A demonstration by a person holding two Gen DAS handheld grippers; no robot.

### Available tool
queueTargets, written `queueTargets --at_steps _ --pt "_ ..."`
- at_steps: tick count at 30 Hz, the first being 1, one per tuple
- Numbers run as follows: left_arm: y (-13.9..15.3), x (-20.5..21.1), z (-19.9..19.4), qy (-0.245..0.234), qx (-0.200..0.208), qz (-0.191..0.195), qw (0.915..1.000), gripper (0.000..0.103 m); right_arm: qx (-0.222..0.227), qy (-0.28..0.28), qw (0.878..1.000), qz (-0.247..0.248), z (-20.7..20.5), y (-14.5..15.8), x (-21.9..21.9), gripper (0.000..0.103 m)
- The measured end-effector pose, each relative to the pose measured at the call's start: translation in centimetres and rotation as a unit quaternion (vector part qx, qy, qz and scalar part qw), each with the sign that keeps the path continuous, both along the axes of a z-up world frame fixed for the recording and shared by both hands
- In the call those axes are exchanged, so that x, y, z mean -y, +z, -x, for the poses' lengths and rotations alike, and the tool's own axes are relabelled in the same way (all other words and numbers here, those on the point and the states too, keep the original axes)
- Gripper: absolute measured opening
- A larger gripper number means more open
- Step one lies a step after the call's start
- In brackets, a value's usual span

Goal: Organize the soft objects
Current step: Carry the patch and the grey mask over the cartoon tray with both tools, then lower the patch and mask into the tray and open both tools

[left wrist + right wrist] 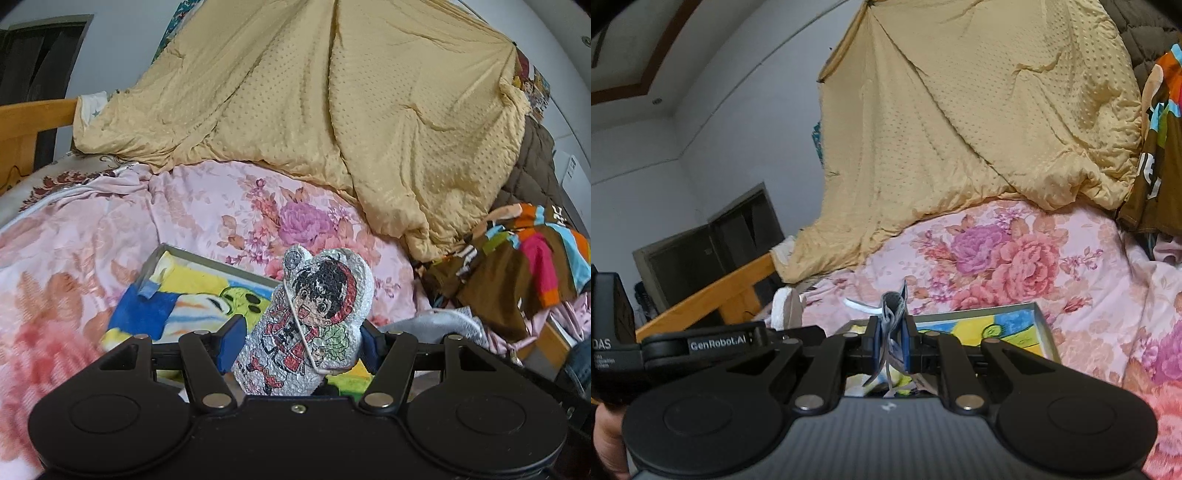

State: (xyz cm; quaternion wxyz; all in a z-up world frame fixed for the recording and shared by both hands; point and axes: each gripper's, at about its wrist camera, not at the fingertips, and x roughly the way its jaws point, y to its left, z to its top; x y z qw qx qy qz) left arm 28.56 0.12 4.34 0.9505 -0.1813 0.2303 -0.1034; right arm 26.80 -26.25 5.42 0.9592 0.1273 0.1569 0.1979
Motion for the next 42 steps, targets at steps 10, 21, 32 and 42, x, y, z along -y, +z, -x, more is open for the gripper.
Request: queueTargets --at_steps 10,21,32,42 --pt "-1.5 0.7 -3.0 -0.002 0.015 -0.018 0.9997 0.064 -0.024 -0.015 1.0 0.011 -2.7 -2.0 -0.6 0.013" --pt "-3.4 -0.5 -5.9 0.009 -0.018 -0.018 0.9996 0.064 -0.055 -0.029 0.998 0.028 -5.4 -3.1 -0.5 0.013" --pt "-4.3 0.7 -7.4 0.01 -0.044 -0.09 0.9949 0.064 -0.105 -0.054 0.992 0.039 -7.3 -4.6 -0.2 0.015" --pt "-5.2 3.0 -7.6 -0.012 -0.035 -0.15 0.988 0.064 -0.125 -0.063 0.988 0.058 -7.5 -5.3 -0.3 0.028"
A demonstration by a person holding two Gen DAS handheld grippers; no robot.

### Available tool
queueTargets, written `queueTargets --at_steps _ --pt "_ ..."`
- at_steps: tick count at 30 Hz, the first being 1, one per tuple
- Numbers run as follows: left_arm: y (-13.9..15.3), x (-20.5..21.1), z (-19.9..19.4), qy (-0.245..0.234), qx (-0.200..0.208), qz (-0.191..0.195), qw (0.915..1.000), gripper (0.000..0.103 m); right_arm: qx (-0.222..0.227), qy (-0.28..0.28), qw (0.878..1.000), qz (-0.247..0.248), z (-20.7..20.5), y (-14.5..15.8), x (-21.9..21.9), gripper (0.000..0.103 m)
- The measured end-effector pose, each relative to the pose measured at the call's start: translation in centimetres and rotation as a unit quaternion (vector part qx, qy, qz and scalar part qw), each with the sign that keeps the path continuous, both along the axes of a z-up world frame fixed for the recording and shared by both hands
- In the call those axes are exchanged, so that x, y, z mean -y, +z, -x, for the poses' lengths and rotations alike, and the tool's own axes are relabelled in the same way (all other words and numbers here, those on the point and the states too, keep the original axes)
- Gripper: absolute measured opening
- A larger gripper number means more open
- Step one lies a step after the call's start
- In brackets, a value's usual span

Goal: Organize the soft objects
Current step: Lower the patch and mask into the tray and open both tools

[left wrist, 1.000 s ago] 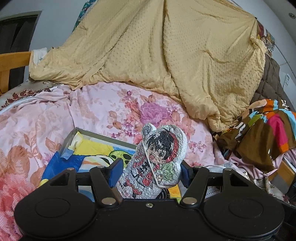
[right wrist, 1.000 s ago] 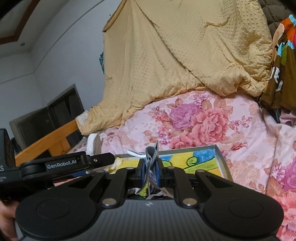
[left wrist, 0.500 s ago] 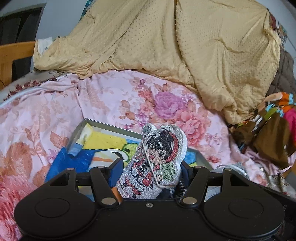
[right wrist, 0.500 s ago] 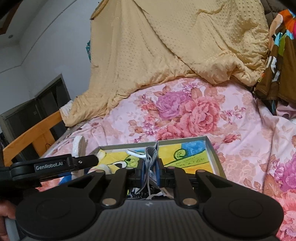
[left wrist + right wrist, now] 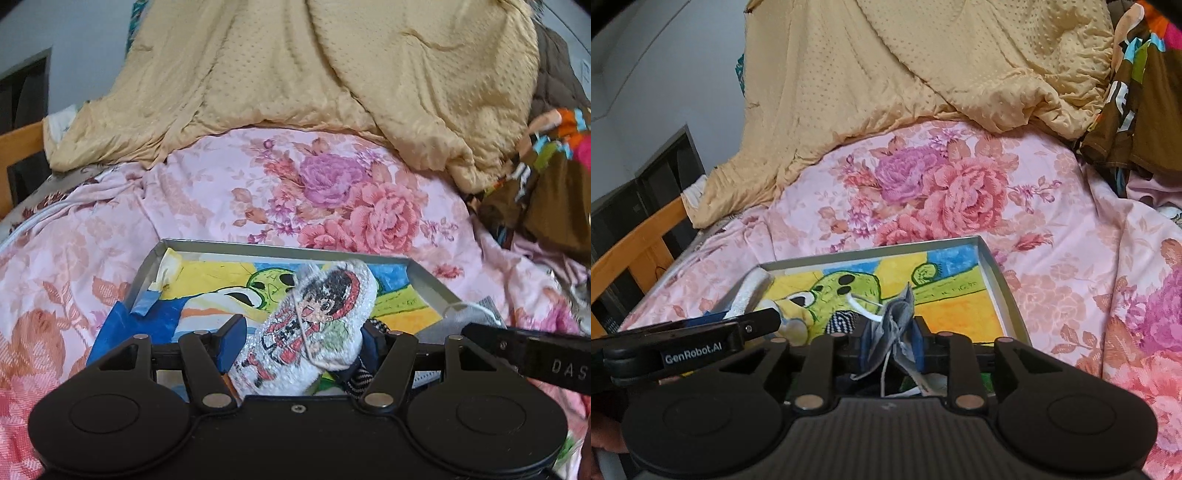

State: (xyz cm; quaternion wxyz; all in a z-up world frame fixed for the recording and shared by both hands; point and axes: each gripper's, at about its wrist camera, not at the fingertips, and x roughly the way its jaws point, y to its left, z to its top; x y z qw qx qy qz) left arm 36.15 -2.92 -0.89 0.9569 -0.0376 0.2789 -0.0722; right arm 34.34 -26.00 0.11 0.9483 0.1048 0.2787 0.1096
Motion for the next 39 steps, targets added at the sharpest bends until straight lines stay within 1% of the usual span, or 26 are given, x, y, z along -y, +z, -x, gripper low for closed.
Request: queueTargets --at_steps 4,5,6,7,8,9,11,13,15,17,18,21,26,29,32,34,36,39 --pt "-0.6 0.3 -0.2 -0.007 -0.006 -0.005 0.9999 0.064 -0.002 -0.009 1.0 0.013 0.0 0.0 0.0 0.033" --pt "-0.7 0.3 -0.2 -0.009 -0.009 -0.006 0.9999 0.064 -0.004 -0.01 1.0 0.016 -0.1 0.0 0.1 0.038" --pt "-0.8 0.3 -0.2 -0.011 -0.01 -0.005 0.9999 0.064 -0.006 -0.012 1.0 0.018 -0.1 0.0 0.2 0.045" --pt "-0.9 0.3 -0.2 -0.013 -0.011 -0.004 0.9998 0.064 -0.008 -0.014 1.0 0.019 -0.2 -0.1 0.3 0.048" --pt "-0.9 0.2 -0.1 -0.015 -0.012 -0.001 0.9998 0.066 -0.009 -0.016 1.0 0.021 -0.2 -0.2 0.4 0.053" --pt "-0.9 0.2 -0.1 -0.017 -0.013 0.002 0.9998 0.07 -0.011 -0.018 1.0 0.023 -0.3 -0.2 0.5 0.056" --pt "-0.8 0.1 0.0 -0.016 -0.014 0.009 0.9997 0.074 -0.015 -0.022 0.999 0.025 -0.4 -0.3 0.8 0.061" --pt "-0.7 0.1 0.0 -0.015 -0.017 0.016 0.9996 0.074 -0.019 -0.023 0.999 0.02 -0.4 -0.4 1.1 0.065" --pt "-0.6 0.0 0.1 -0.013 -0.021 0.02 0.9995 0.075 -0.02 -0.027 0.999 0.017 -0.4 -0.4 1.5 0.072" --pt "-0.5 0.0 0.3 -0.01 -0.022 0.022 0.9995 0.075 -0.017 -0.031 0.999 0.009 -0.3 -0.2 2.0 0.077" --pt "-0.4 -0.1 0.5 -0.009 -0.022 0.023 0.9995 0.076 -0.016 -0.033 0.999 0.003 -0.2 0.0 2.3 0.08" --pt "0.0 -0.1 0.9 -0.006 -0.019 0.029 0.9994 0.08 -0.009 -0.034 0.999 -0.013 0.1 0.5 3.1 0.086" --pt "0.9 -0.3 1.8 -0.002 -0.011 0.038 0.9992 0.083 0.006 -0.034 0.999 -0.026 1.0 1.3 4.0 0.094" --pt "1.4 -0.6 2.6 0.004 -0.006 0.047 0.9989 0.085 0.021 -0.029 0.999 -0.02 1.9 1.9 4.0 0.098" --pt "1.9 -0.9 3.8 0.011 0.001 0.057 0.9983 0.089 0.043 -0.023 0.999 -0.007 3.4 2.5 3.8 0.102" --pt "2.2 -1.1 4.8 0.014 0.01 0.057 0.9982 0.09 0.058 -0.022 0.998 0.005 4.4 2.8 3.6 0.103" --pt "2.4 -1.3 6.0 0.015 0.023 0.055 0.9981 0.095 0.073 -0.018 0.997 0.015 5.6 3.1 3.5 0.103" --pt "2.9 -1.6 7.5 0.021 0.034 0.056 0.9976 0.097 0.092 -0.011 0.996 0.018 7.5 3.6 3.6 0.103"
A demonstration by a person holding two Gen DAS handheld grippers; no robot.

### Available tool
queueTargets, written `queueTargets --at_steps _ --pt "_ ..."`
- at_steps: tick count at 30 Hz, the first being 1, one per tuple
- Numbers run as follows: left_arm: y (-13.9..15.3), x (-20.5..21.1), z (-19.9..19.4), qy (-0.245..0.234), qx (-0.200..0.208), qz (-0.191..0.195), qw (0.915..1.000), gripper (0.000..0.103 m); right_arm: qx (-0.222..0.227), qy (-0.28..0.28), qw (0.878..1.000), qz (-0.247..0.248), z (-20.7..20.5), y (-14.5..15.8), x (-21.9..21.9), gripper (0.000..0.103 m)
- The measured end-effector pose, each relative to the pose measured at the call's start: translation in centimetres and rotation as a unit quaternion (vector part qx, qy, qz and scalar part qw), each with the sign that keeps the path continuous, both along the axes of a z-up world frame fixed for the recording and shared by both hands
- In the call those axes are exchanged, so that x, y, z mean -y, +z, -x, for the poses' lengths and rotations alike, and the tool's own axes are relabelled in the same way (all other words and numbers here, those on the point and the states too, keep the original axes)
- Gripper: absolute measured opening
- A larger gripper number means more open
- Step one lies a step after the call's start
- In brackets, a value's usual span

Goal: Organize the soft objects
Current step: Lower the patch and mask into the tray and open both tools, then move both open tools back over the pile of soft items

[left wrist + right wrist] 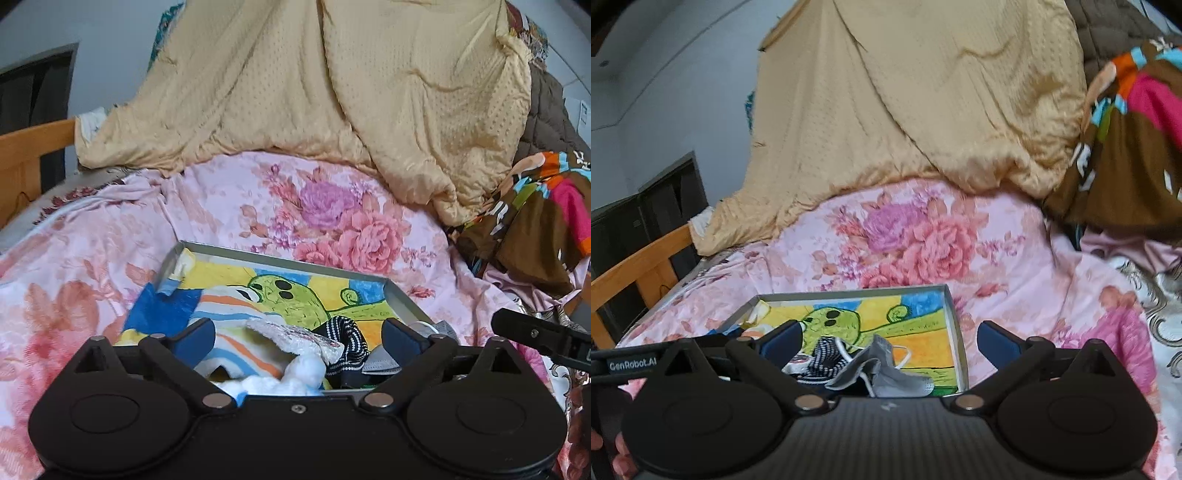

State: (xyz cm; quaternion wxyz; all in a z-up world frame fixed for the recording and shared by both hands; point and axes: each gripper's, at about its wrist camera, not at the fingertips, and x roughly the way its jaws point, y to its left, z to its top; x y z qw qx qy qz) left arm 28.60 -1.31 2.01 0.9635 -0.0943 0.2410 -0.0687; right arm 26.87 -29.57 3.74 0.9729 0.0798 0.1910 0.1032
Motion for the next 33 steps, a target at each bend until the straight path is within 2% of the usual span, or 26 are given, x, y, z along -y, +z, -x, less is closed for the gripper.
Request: queueTargets --at_steps 7,17,21,25,33 --pt "1.7 -0.7 4.4 0.011 0.007 -0.003 0.9999 0.102 0.045 0.004 0.999 -0.002 4.6 1.1 0.3 0.103" --pt "3.0 -1.4 12.1 0.024 0.027 0.004 0.9993 0.102 0.061 0.008 0.998 0.014 9.5 1.7 -0.6 0.103" --pt "2.7 -2.0 14.5 0.037 0.024 0.009 0.999 0.102 0.051 0.016 0.999 0.014 11.3 1.5 -0.9 0.103" --pt "1.7 -2.7 16.0 0.046 -0.001 0.015 0.9988 0.102 0.03 0.022 0.999 0.019 12.6 1.1 -1.3 0.103" --pt "0.6 -2.7 18.1 0.025 -0.033 0.007 0.9991 0.102 -0.01 0.022 1.0 0.011 14.2 0.1 -1.4 0.103"
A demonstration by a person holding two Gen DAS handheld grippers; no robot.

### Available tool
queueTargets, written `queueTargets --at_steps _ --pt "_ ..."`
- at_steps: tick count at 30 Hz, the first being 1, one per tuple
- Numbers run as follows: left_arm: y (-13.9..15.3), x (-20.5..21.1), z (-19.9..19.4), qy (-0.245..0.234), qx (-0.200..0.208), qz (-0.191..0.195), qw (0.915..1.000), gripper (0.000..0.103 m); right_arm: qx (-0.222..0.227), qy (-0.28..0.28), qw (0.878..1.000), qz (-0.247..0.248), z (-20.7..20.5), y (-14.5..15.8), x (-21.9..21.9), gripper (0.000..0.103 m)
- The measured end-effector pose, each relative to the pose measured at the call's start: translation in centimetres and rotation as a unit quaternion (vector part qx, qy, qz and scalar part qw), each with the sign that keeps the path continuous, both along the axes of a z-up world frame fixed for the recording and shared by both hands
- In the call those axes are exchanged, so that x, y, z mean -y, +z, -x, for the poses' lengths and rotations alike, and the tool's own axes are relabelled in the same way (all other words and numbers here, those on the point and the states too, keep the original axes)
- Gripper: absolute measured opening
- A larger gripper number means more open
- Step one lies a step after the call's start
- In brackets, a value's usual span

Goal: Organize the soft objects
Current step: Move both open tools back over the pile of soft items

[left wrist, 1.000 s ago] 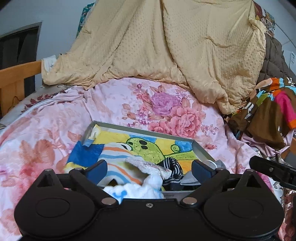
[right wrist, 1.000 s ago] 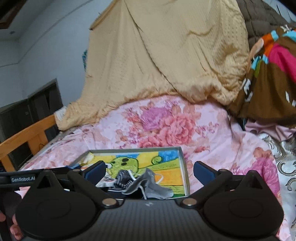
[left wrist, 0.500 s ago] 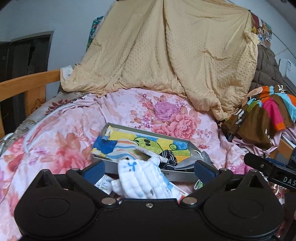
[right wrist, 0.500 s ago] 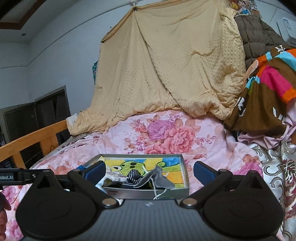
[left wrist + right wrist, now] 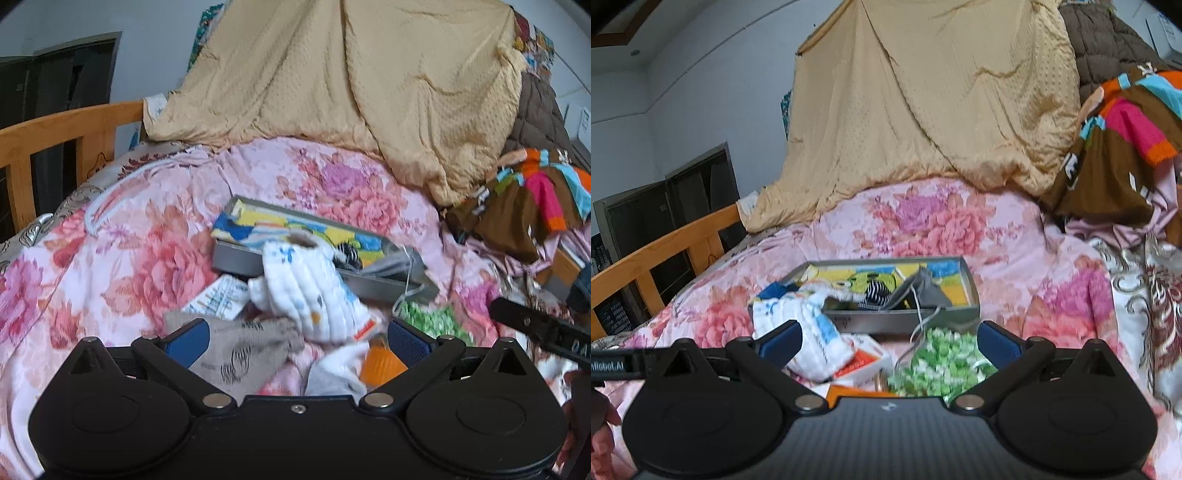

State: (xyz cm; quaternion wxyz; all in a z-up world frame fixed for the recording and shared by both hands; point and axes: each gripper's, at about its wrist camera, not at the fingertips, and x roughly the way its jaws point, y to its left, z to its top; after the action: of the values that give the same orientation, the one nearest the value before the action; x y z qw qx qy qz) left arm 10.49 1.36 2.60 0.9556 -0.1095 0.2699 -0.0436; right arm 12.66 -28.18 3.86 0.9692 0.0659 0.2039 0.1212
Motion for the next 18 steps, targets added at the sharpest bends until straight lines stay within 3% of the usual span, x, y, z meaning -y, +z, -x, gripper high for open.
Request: queueTargets --at_steps 11,15,18 --pt "-1.3 1.6 0.5 -0.047 -0.026 -0.042 0.9977 0.102 -0.037 0.013 0.999 0.01 -0.2 -0.9 -0.4 0.103" --pt "-1.7 1.7 -0.6 -0.065 -0.054 -0.053 0.9951 0.102 -0.049 0.016 0.998 0.019 -0.7 -1.2 -0.7 0.103" --pt "-1.4 2.3 -1.6 -0.079 -0.056 -0.083 0.9918 0.102 -0.058 0.014 0.998 0.028 -1.0 -1.5 -0.9 0.103"
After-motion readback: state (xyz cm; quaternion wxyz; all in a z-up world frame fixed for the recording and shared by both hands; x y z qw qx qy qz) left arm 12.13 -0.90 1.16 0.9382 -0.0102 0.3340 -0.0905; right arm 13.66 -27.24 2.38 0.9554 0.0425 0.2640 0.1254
